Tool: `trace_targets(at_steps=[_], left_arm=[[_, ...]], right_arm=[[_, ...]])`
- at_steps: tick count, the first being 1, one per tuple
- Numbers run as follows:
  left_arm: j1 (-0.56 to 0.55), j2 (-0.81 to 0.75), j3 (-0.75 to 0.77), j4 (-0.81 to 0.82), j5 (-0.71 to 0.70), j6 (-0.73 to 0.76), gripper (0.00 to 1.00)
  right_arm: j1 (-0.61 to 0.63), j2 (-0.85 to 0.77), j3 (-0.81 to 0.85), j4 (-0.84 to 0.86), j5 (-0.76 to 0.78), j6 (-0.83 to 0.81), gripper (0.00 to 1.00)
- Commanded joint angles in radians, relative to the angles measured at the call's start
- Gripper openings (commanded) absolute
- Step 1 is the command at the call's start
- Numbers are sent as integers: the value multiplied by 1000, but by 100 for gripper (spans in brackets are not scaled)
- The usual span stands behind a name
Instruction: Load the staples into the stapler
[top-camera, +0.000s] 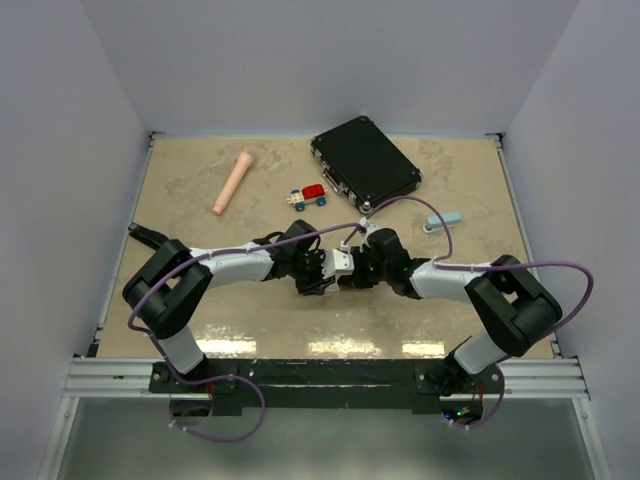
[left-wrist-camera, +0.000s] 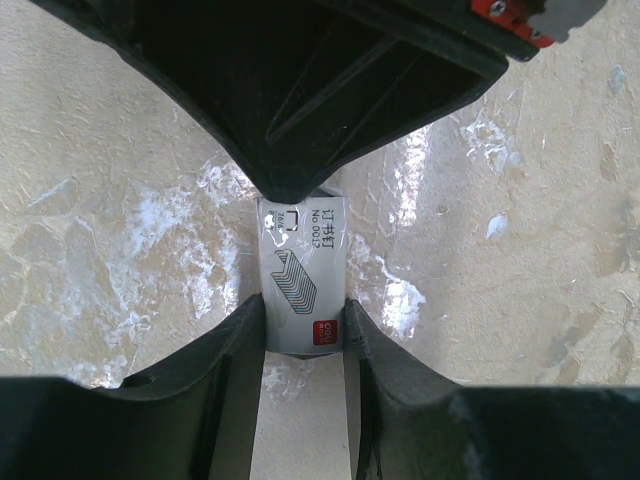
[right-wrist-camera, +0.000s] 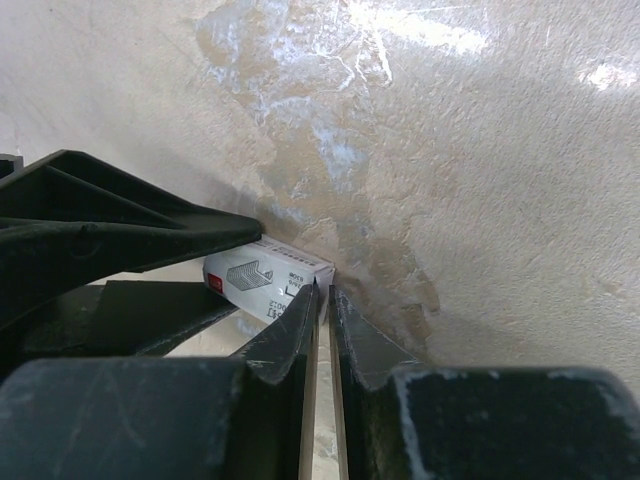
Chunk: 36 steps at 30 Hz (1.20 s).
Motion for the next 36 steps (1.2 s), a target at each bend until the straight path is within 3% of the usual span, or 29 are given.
trace_targets(at_steps=[1,9,14,26,36], left_arm=[[-6,12,1,-17,3,-37,36],[-13,23,7,-7,3,-58,36],[-13,21,13,-9,-6,-72,36],[-18,-25,19,-27,-35,-118,38],[-20,-43,-7,-29,-61,-124,42]], right_arm=[[-4,27,36,-76,10,-36,11],[-3,53,65,-108,-8,-53,11],[-3,30,90,-161,5,-72,0],[-3,-33,171,-361,185,-124,0],[-1,-39,207,-412,240,-157,0]])
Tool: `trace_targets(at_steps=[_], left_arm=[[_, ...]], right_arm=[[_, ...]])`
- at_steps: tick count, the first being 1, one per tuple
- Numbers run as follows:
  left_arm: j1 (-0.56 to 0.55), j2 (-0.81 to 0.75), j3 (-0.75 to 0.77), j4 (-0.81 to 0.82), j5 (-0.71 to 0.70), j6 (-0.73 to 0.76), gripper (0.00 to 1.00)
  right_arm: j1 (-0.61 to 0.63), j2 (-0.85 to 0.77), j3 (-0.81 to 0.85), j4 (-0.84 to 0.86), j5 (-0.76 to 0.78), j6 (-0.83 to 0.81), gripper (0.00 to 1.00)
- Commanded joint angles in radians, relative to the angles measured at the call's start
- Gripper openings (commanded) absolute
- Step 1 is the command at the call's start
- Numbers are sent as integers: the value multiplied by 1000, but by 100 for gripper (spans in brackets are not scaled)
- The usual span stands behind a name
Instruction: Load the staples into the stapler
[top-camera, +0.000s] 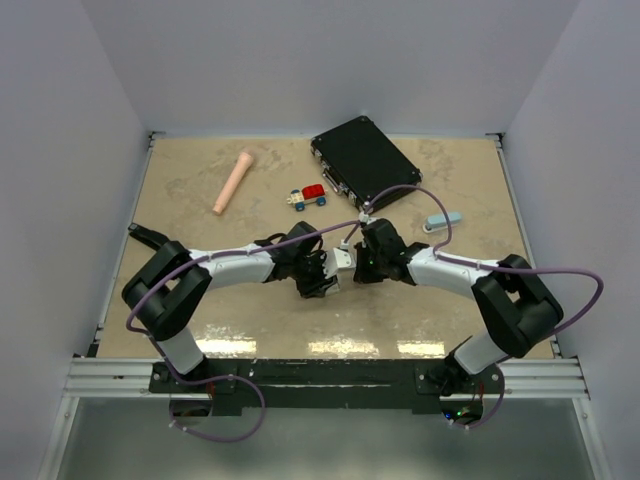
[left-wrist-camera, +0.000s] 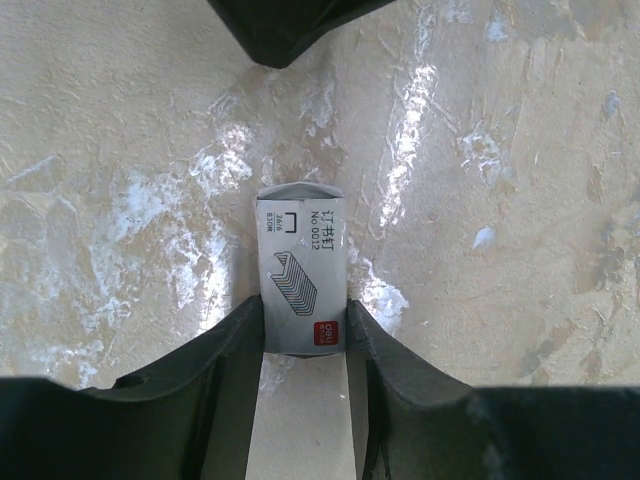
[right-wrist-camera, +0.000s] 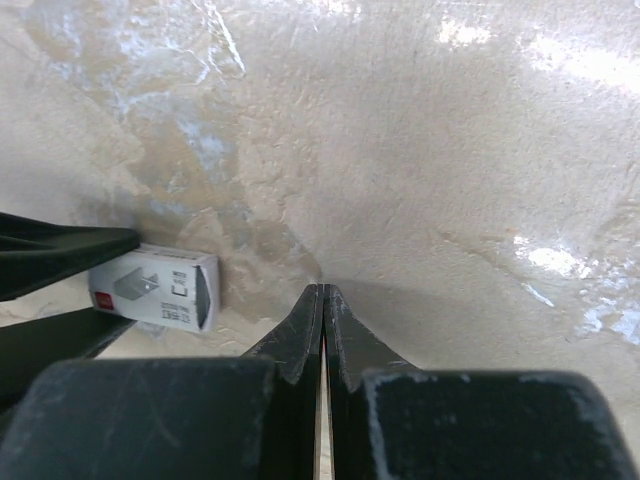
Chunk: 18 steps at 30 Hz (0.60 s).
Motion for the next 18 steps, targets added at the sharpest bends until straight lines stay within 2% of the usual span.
trace_targets(at_steps=[1,4,6,7,10,18], left_arm=[[1,-37,-13,-10,-17,-21,43],[0,-35,-15,-1,-13,-24,42],[0,-31,-15,4,-10,-26,42],[0,-26,-15,5,-10,-27,43],[0,-26,-16,7,-7,-27,42],[0,-25,-18,11,-9,-26,42]], right_arm=[[1,-35,42,-27,46,-38,0],[1,-66,21,25,-45,-31,1],[1,-81,2,78,-113,-20,10],[-1,-83,-2,95,-133,-6,18],[-1,-71,-8,140,-176,9,29],[1,21,-10,189,-230,27,34]])
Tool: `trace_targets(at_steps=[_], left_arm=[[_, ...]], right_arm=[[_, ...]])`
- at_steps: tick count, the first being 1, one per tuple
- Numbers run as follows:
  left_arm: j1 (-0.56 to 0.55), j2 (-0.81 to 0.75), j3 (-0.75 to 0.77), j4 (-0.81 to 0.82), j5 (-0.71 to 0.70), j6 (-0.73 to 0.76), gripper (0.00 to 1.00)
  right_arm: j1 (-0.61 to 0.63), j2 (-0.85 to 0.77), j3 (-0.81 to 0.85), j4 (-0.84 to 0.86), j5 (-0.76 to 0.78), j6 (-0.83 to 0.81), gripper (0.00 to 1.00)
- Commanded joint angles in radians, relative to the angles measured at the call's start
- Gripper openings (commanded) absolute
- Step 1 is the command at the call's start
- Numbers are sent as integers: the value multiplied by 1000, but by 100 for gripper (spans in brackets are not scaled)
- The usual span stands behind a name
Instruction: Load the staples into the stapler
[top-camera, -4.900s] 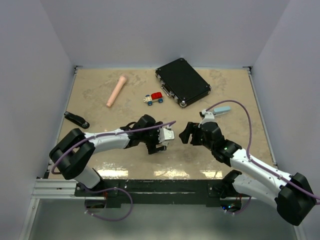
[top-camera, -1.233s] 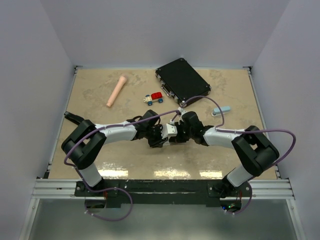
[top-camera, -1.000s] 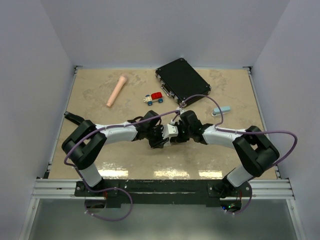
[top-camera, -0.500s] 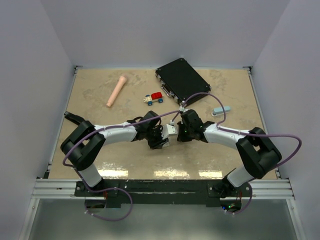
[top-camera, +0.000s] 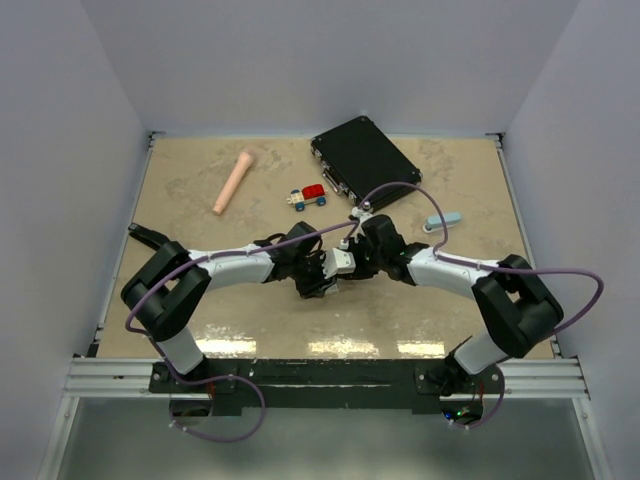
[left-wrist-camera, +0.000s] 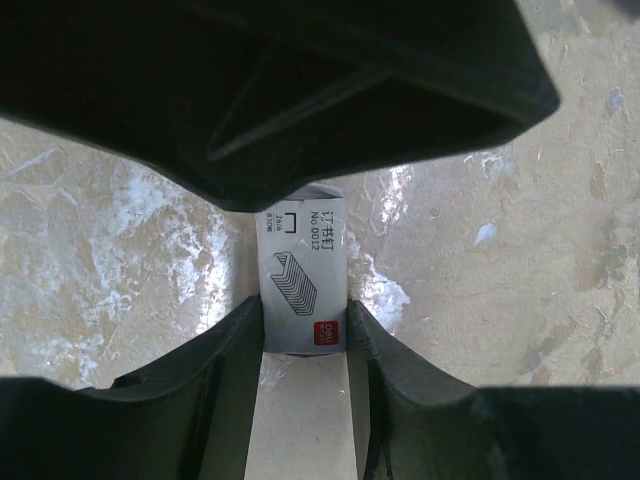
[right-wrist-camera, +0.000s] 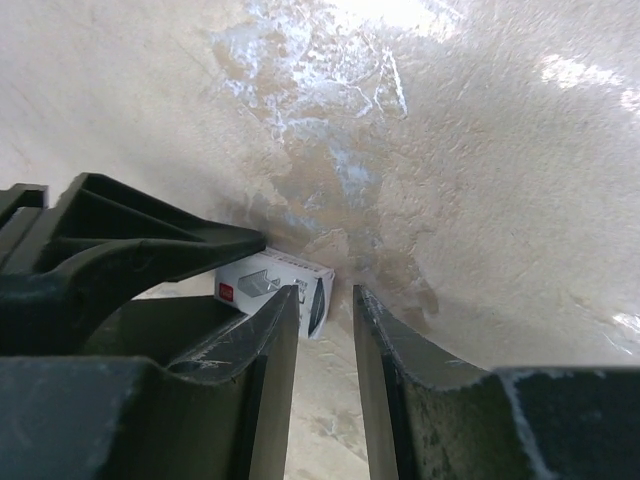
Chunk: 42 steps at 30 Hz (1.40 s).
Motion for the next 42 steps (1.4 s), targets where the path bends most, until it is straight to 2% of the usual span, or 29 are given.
trace_targets(at_steps=[1,9,17,22,42], left_arm=[[0,-18,-13,15,1,-23,42],[0,-18,-13,18,0,-18,42],[0,-12,-10,18,0,-15,42],[0,-9,-10,17,-4,-15,42],[0,-8,-23,12,-20,-13,42]], right_arm=[[-1,38,-10,62,-63,18,34],[0,98,-6,34,-68,11,32],[2,119,2,25,-82,5,25],[5,132,19,-41,-67,-6,23],[6,109,11,-93,-57,-20,19]])
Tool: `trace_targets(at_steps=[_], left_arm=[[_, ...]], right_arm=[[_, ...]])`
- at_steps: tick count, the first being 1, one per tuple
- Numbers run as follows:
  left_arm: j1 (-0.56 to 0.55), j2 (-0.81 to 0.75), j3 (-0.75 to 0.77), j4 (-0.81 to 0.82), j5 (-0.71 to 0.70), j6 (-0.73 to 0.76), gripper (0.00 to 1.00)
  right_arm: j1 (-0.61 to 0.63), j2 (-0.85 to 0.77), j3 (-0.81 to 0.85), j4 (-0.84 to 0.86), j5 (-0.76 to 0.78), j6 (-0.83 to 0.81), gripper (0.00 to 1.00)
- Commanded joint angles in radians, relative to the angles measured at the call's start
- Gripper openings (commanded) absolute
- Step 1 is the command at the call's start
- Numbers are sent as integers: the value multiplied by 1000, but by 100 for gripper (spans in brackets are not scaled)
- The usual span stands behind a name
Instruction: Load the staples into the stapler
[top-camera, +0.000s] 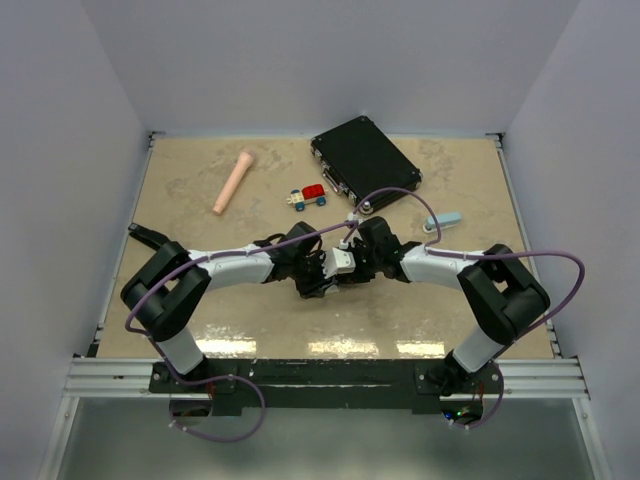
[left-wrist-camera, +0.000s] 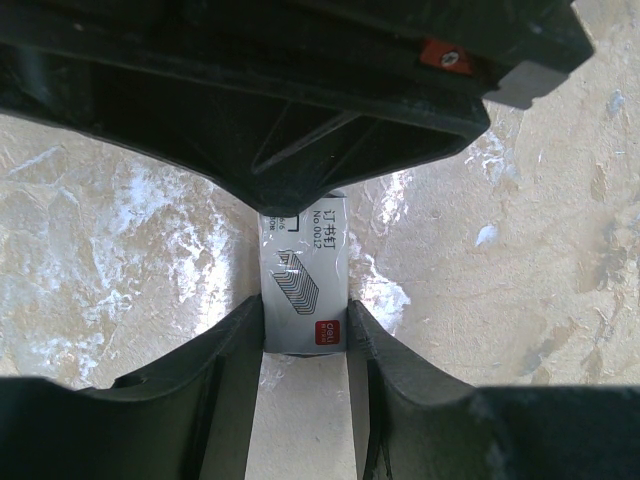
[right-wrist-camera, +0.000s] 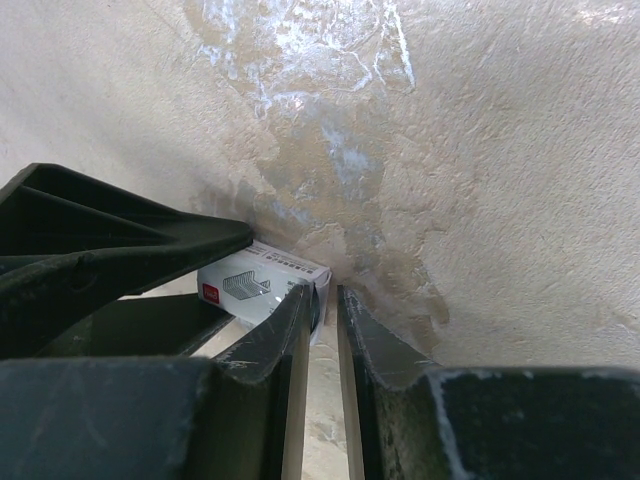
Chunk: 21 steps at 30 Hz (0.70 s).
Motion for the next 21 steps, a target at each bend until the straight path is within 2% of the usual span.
trace_targets(at_steps=[1,21], left_arm=[[0,-7,-21,6,-20,-8,42],[-6,-10,-30,20,-20,-28,42]], right_arm=[[7,4,-4,-97,16,-30,19],[10,-2,-6,-101,-14,-44,17]])
